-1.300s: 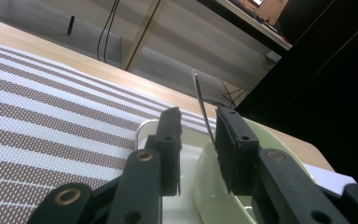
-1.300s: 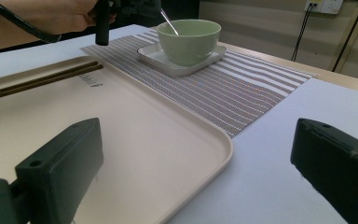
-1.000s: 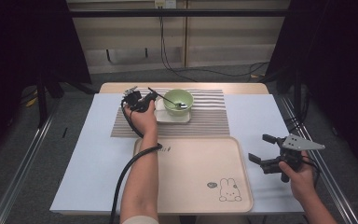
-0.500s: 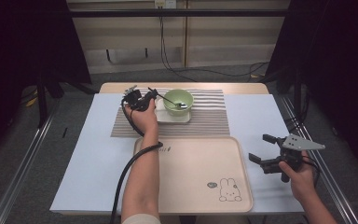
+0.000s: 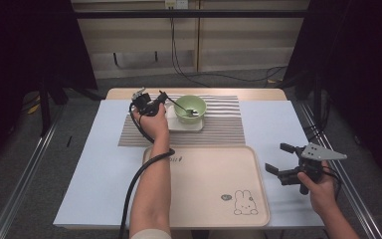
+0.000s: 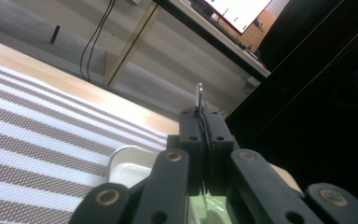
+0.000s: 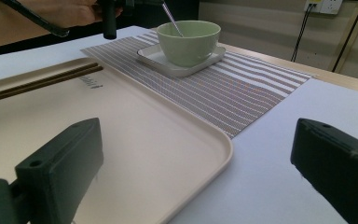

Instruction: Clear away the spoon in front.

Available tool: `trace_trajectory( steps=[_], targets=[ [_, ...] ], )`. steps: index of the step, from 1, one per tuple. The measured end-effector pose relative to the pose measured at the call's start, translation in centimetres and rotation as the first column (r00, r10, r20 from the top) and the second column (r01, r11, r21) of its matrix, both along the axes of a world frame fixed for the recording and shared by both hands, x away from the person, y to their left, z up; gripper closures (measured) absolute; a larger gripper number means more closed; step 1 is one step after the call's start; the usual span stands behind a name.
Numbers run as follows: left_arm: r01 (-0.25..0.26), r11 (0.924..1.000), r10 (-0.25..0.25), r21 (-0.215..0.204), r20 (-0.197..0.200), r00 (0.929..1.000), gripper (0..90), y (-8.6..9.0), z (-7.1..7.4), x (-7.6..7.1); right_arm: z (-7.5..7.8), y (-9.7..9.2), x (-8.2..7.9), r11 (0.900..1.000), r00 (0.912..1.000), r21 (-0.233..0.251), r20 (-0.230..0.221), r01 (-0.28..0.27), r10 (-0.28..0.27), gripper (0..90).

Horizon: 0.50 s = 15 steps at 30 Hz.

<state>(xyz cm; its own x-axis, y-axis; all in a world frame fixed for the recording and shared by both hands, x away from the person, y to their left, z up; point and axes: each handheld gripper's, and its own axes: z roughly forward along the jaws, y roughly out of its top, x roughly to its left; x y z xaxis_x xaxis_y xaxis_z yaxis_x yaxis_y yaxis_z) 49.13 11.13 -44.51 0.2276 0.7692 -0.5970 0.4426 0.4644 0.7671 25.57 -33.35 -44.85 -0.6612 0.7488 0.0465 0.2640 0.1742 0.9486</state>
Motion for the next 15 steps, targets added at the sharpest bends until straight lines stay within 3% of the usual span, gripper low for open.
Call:
trace_trajectory(
  steps=[4, 9, 15],
  targets=[
    [0.014, 0.9993, -0.014, -0.036, 0.003, 0.9999, 89.7, -0.3, 0.7, 0.0, 0.0, 0.0, 0.0, 1.0000, 1.0000, -0.001, -0.001, 0.001, -0.001, 1.7],
    [0.026, 0.9989, -0.026, -0.038, 0.011, 0.9996, 89.8, -0.3, 1.2, 0.0, 0.0, 0.1, 0.0, 1.0000, 1.0000, 0.003, -0.003, 0.000, 0.000, 1.8],
    [0.045, 0.9956, -0.044, -0.082, 0.017, 0.9989, 89.9, 0.1, 2.3, -0.2, 0.0, 0.1, 0.0, 1.0000, 1.0000, 0.005, -0.004, -0.003, 0.003, 1.7]
  ],
)
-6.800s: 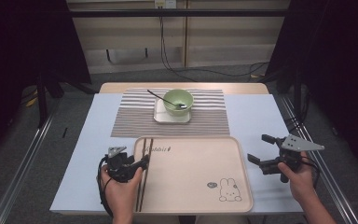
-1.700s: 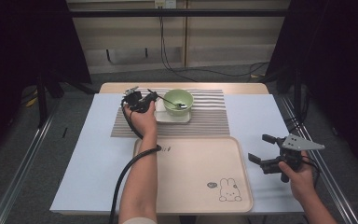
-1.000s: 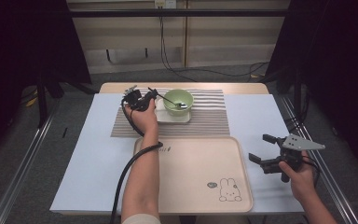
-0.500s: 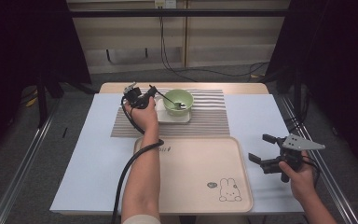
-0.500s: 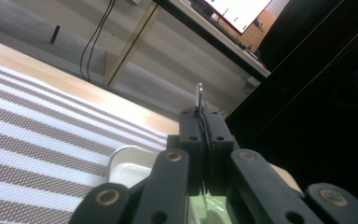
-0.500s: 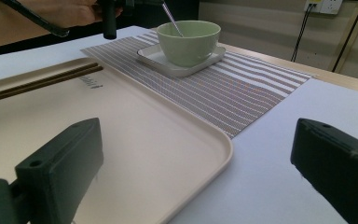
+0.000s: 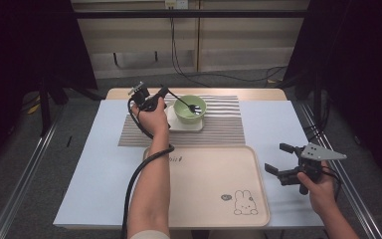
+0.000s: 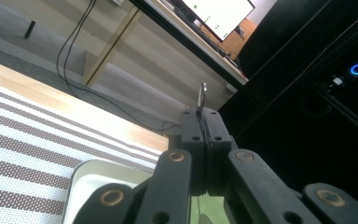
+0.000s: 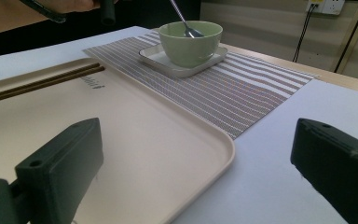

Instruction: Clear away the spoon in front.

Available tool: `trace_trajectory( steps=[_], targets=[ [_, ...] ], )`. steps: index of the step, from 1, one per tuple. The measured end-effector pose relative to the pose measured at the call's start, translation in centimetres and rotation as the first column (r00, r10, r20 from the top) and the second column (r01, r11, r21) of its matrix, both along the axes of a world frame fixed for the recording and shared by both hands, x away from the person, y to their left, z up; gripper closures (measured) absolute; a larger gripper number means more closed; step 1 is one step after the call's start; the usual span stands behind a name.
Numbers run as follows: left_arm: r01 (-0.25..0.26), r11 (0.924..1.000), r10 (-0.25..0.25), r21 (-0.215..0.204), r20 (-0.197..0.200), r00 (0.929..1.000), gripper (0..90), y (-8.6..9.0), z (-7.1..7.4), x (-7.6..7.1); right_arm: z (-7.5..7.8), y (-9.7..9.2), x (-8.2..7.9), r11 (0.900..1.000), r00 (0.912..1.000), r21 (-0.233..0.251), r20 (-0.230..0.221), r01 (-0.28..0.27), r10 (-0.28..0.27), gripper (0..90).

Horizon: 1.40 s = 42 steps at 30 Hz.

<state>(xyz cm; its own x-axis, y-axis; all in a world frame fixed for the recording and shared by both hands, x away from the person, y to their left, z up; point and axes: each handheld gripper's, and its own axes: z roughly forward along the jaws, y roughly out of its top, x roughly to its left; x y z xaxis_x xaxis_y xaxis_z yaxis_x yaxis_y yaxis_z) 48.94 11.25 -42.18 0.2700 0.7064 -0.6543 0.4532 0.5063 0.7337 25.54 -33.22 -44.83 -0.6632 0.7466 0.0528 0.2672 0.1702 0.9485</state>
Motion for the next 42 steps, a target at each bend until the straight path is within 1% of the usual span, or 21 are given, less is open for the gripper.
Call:
trace_trajectory(
  steps=[1, 4, 5, 6, 10, 13, 16, 17, 18, 20, 23, 24, 26, 29, 30, 33, 34, 36, 38, 41, 42],
  targets=[
    [0.003, 1.0000, -0.003, 0.005, 0.001, 1.0000, 90.0, 0.2, 0.1, -0.1, 0.0, 0.0, 0.0, 1.0000, 1.0000, -0.002, 0.003, 0.000, 0.000, 1.8],
    [0.008, 0.9999, -0.008, -0.012, 0.002, 1.0000, 90.0, 0.5, 0.4, -0.2, 0.0, 0.0, 0.0, 1.0000, 1.0000, -0.003, 0.004, -0.001, 0.001, 1.8],
    [0.015, 0.9995, -0.015, -0.026, 0.006, 0.9999, 90.0, 0.7, 0.8, -0.3, 0.0, 0.0, 0.0, 1.0000, 1.0000, -0.002, 0.002, 0.000, 0.000, 1.8],
    [0.025, 0.9995, -0.025, -0.019, 0.007, 0.9997, 90.0, 0.9, 1.1, -0.4, 0.0, 0.0, 0.0, 1.0000, 1.0000, -0.001, 0.000, 0.000, 0.000, 1.7],
    [0.057, 0.9980, -0.057, -0.028, 0.016, 0.9983, 90.0, 1.2, 2.3, -0.6, 0.0, 0.0, 0.0, 1.0000, 1.0000, -0.001, -0.003, -0.003, 0.003, 1.8],
    [0.070, 0.9971, -0.070, -0.029, 0.009, 0.9975, 90.0, 1.5, 2.8, -0.8, 0.0, 0.1, 0.0, 1.0000, 1.0000, -0.005, 0.002, -0.007, 0.007, 1.8],
    [0.120, 0.9926, -0.120, -0.019, -0.004, 0.9927, 90.0, 2.0, 3.5, -1.1, 0.0, 0.1, 0.0, 1.0000, 1.0000, -0.002, 0.003, 0.000, 0.000, 1.8],
    [0.120, 0.9926, -0.120, -0.019, -0.004, 0.9927, 90.0, 2.0, 3.5, -1.1, 0.0, 0.1, 0.0, 1.0000, 1.0000, -0.002, 0.003, 0.000, 0.000, 1.8],
    [0.138, 0.9901, -0.138, -0.026, -0.007, 0.9904, 90.0, 2.3, 3.8, -1.3, 0.0, 0.1, 0.0, 1.0000, 1.0000, -0.004, 0.005, -0.002, 0.002, 1.8],
    [0.159, 0.9870, -0.159, -0.023, -0.016, 0.9871, 90.0, 2.8, 4.0, -1.4, 0.0, 0.2, 0.0, 1.0000, 1.0000, -0.003, 0.003, -0.002, 0.002, 1.8],
    [0.166, 0.9857, -0.167, -0.026, -0.024, 0.9857, 90.0, 3.1, 4.2, -1.6, 0.0, 0.2, 0.0, 1.0000, 1.0000, -0.005, -0.006, -0.004, 0.004, 1.8],
    [0.186, 0.9825, -0.186, -0.010, -0.029, 0.9821, 90.0, 3.5, 4.5, -1.8, 0.0, 0.2, 0.0, 1.0000, 1.0000, -0.004, -0.008, -0.005, 0.005, 1.8],
    [0.185, 0.9827, -0.185, -0.008, -0.029, 0.9823, 90.0, 3.5, 4.7, -1.9, -0.1, 0.2, 0.0, 0.9999, 0.9999, -0.010, -0.009, -0.012, 0.012, 1.7],
    [0.206, 0.9786, -0.206, 0.001, -0.039, 0.9778, 90.0, 3.9, 5.2, -2.2, -0.1, 0.2, 0.1, 0.9998, 0.9999, -0.011, -0.002, -0.015, 0.015, 1.7],
    [0.220, 0.9756, -0.219, 0.001, -0.043, 0.9747, 90.0, 4.1, 5.2, -2.2, -0.1, 0.2, 0.0, 0.9999, 0.9999, -0.012, -0.007, -0.012, 0.012, 1.8],
    [0.231, 0.9729, -0.231, 0.004, -0.048, 0.9719, 90.0, 4.3, 5.3, -2.4, -0.1, 0.2, 0.0, 0.9998, 0.9999, -0.012, -0.005, -0.016, 0.016, 1.8],
    [0.249, 0.9685, -0.248, 0.008, -0.056, 0.9671, 90.0, 4.4, 5.4, -2.5, -0.1, 0.2, 0.0, 0.9997, 0.9998, -0.014, -0.004, -0.020, 0.020, 1.8],
    [0.258, 0.9659, -0.257, 0.018, -0.061, 0.9645, 90.0, 4.5, 5.5, -2.7, -0.1, 0.2, 0.0, 0.9997, 0.9997, -0.013, -0.004, -0.022, 0.022, 1.7],
    [0.279, 0.9599, -0.277, 0.025, -0.060, 0.9589, 90.0, 4.7, 5.6, -2.8, -0.1, 0.2, 0.0, 0.9998, 0.9998, -0.012, -0.006, -0.017, 0.017, 1.8],
    [0.281, 0.9593, -0.279, 0.024, -0.065, 0.9580, 90.0, 4.8, 5.7, -3.0, -0.1, 0.2, 0.0, 0.9997, 0.9998, -0.014, -0.006, -0.018, 0.018, 1.7],
    [0.284, 0.9582, -0.280, 0.034, -0.084, 0.9562, 90.0, 4.9, 5.8, -3.1, -0.1, 0.2, 0.0, 0.9997, 0.9998, -0.014, -0.004, -0.019, 0.019, 1.8]
  ],
)
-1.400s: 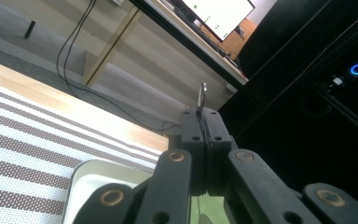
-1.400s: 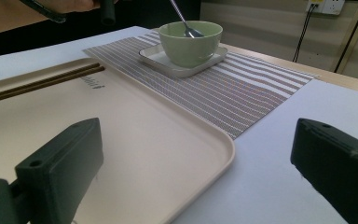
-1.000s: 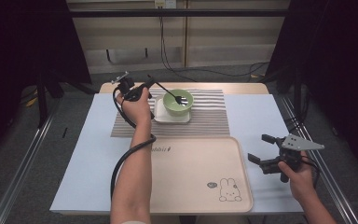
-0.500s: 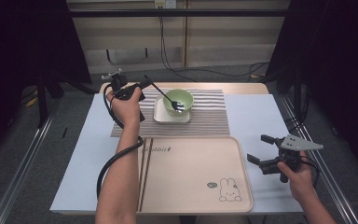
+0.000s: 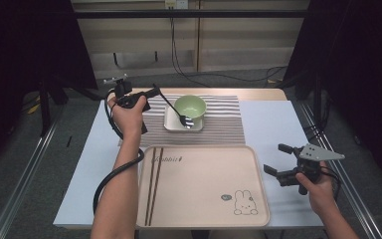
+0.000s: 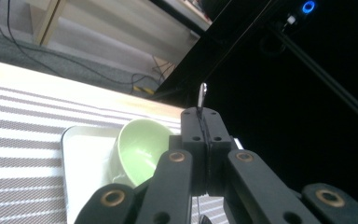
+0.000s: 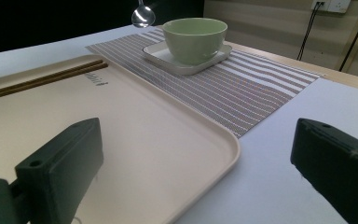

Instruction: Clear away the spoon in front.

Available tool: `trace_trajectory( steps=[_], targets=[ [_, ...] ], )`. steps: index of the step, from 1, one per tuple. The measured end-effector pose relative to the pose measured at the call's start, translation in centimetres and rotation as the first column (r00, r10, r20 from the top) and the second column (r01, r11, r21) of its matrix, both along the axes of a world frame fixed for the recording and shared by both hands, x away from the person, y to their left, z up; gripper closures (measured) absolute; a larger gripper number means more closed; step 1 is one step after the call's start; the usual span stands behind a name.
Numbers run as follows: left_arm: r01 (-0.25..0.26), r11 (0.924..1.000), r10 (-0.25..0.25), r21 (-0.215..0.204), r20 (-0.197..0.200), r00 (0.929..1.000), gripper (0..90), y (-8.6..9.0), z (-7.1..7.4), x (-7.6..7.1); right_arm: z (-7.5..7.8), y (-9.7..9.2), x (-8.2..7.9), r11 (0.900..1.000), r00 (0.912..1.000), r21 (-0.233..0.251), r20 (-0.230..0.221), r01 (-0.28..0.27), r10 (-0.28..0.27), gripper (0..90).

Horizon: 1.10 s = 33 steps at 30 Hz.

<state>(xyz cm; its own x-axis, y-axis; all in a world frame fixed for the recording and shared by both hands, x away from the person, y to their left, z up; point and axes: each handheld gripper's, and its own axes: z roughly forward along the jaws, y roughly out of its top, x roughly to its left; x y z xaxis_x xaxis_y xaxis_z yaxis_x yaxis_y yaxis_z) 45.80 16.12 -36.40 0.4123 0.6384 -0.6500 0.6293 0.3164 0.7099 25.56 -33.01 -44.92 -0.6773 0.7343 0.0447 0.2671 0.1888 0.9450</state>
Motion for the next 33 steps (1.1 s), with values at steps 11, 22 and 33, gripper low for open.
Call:
trace_trajectory(
  steps=[11, 22, 33],
  targets=[
    [0.062, 0.9975, -0.061, 0.034, -0.042, 0.9973, 90.0, 1.1, -0.1, -0.8, 0.0, 0.0, 0.0, 1.0000, 1.0000, 0.001, 0.000, -0.001, 0.001, 1.8],
    [0.126, 0.9892, -0.119, 0.075, -0.087, 0.9890, 90.0, 1.6, -0.4, -1.7, 0.0, 0.0, 0.0, 1.0000, 1.0000, 0.002, -0.001, 0.004, -0.004, 1.8],
    [0.179, 0.9807, -0.169, 0.078, -0.128, 0.9774, 90.0, 1.7, -1.4, -2.4, 0.0, 0.0, 0.0, 1.0000, 1.0000, 0.001, -0.002, 0.005, -0.004, 1.7]
  ],
)
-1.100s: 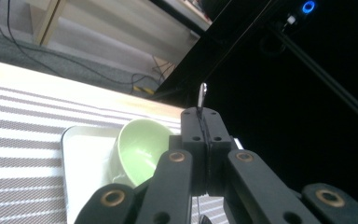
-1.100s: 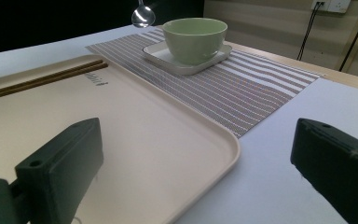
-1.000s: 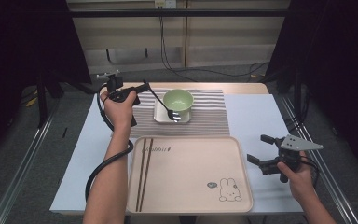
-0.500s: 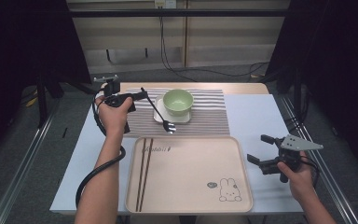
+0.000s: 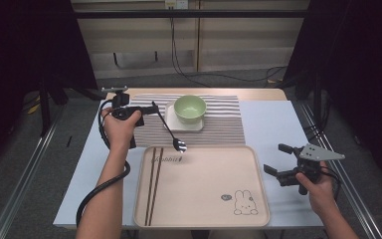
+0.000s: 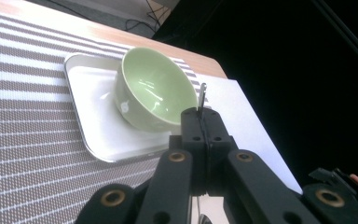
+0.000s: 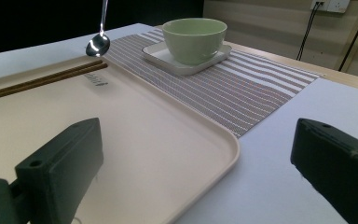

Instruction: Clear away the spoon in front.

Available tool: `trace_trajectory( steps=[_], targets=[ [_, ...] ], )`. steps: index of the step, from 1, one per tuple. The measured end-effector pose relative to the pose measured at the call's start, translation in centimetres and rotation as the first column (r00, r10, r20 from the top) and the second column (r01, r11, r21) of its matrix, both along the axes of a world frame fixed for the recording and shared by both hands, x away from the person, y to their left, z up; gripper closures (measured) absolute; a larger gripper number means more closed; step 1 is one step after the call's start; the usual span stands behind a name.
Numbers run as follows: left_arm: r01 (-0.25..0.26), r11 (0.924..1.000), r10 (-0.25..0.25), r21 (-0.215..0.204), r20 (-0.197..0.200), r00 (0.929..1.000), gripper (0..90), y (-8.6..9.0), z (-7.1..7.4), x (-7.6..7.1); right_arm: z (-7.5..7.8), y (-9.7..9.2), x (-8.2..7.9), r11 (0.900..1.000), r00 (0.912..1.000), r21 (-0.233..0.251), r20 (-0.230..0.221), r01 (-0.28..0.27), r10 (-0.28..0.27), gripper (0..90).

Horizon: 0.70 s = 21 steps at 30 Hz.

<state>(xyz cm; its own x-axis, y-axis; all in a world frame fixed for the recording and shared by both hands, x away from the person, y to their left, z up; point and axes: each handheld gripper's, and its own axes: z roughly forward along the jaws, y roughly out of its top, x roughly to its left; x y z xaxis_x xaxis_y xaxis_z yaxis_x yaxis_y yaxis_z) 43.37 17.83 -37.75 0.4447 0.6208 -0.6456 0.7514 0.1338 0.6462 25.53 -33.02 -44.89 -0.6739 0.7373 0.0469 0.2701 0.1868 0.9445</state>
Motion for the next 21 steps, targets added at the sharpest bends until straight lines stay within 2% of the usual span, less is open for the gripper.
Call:
trace_trajectory(
  steps=[3, 11, 17, 21],
  targets=[
    [0.019, 0.9997, -0.019, 0.014, -0.008, 0.9998, 90.0, 0.0, -0.3, -0.3, 0.0, 0.0, 0.0, 1.0000, 1.0000, -0.002, 0.001, -0.003, 0.003, 1.7],
    [0.024, 0.9993, -0.024, 0.028, -0.013, 0.9996, 90.0, -0.1, -0.6, -0.8, 0.0, 0.1, 0.0, 1.0000, 1.0000, 0.001, -0.003, -0.001, 0.001, 1.7],
    [0.048, 0.9977, -0.047, 0.048, -0.031, 0.9984, 90.0, -0.2, -1.2, -1.1, 0.0, 0.0, 0.0, 1.0000, 1.0000, -0.002, 0.000, -0.005, 0.005, 1.8],
    [0.055, 0.9974, -0.053, 0.046, -0.040, 0.9978, 90.0, -0.1, -1.6, -1.3, 0.0, 0.1, 0.0, 1.0000, 1.0000, 0.000, 0.001, 0.001, -0.001, 1.8]
  ],
)
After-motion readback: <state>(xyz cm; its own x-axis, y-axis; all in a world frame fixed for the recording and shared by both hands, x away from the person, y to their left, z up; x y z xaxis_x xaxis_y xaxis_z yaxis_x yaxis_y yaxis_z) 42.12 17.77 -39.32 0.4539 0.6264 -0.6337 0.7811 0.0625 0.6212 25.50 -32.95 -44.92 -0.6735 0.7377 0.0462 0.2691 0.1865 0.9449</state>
